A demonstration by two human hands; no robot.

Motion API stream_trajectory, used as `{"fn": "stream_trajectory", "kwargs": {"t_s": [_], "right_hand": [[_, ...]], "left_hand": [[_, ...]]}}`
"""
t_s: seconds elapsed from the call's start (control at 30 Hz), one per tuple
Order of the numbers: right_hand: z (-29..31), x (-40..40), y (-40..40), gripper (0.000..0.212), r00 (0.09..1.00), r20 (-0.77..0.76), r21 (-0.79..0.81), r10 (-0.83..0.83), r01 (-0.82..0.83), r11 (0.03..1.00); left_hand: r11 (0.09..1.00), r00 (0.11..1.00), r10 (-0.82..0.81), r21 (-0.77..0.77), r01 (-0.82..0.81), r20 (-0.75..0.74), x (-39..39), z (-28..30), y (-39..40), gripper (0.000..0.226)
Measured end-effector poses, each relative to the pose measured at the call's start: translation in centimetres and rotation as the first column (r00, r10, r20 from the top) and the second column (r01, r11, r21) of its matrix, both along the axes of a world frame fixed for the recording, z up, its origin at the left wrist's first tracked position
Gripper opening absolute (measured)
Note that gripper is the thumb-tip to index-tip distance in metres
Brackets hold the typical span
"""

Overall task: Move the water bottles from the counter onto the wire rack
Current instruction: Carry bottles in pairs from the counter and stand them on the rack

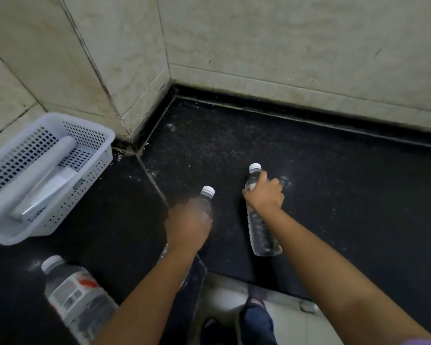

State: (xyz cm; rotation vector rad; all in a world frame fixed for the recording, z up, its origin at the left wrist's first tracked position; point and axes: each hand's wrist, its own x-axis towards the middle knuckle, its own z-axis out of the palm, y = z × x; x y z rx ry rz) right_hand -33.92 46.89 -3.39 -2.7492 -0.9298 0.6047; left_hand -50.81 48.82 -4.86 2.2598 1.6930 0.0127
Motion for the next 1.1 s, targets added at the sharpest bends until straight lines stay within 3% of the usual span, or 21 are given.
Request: {"fn": "stream_trajectory", "kwargs": {"t_s": [0.2, 0.33, 0.43, 0.53, 0.63, 0.83, 0.9, 0.97, 1.1], "right_hand": [[0.3, -0.3, -7.2, 0.060, 0.999, -0.018, 0.055, 0.047, -0.046, 0.997], [2.1, 1.5, -12.3, 0.061, 1.000, -0.014, 0.161, 0.020, -0.018, 0.987], [3.6, 3.4, -16.9, 0.063, 0.999, 0.035, 0.232, 0.019, -0.027, 0.972], [5.2, 6.4, -22.7, 0.065, 0.996, 0.088, 0.284, -0.030, 0.004, 0.959], [7.1, 10.1, -30.1, 0.066, 0.986, 0.123, 0.362, -0.113, 0.061, 0.930], [12.5, 17.3, -45.1, 0.075, 0.923, 0.322, 0.481, -0.212, 0.033, 0.876], [14.5, 19.9, -50.7, 0.081, 0.874, 0.383, 0.535, -0.300, 0.055, 0.843], [16.2, 22.5, -55.8, 0.074, 0.817, 0.412, 0.595, -0.404, 0.094, 0.798], [20.0, 27.5, -64.5, 0.074, 0.712, 0.478, 0.628, -0.514, 0.132, 0.767]], "left_hand": [[0.999, 0.998, -0.047, -0.021, 0.046, -0.048, 0.0, 0.9, -1.1, 0.062], [0.958, 0.967, -0.251, 0.134, 0.254, -0.040, 2.2, 2.5, -3.8, 0.069], [0.938, 0.944, -0.326, 0.139, 0.318, 0.038, 6.5, 4.8, -7.5, 0.068], [0.884, 0.899, -0.431, 0.242, 0.400, 0.086, 12.3, 7.1, -12.5, 0.068], [0.784, 0.820, -0.563, 0.381, 0.490, 0.105, 18.3, 9.1, -19.1, 0.071], [0.651, 0.636, -0.724, 0.570, 0.501, 0.267, 29.3, 13.6, -33.1, 0.079], [0.601, 0.559, -0.776, 0.610, 0.516, 0.293, 33.0, 15.2, -38.3, 0.073], [0.575, 0.507, -0.805, 0.618, 0.536, 0.309, 36.5, 16.7, -43.1, 0.060], [0.530, 0.402, -0.845, 0.660, 0.532, 0.354, 42.9, 19.3, -50.7, 0.061]]}}
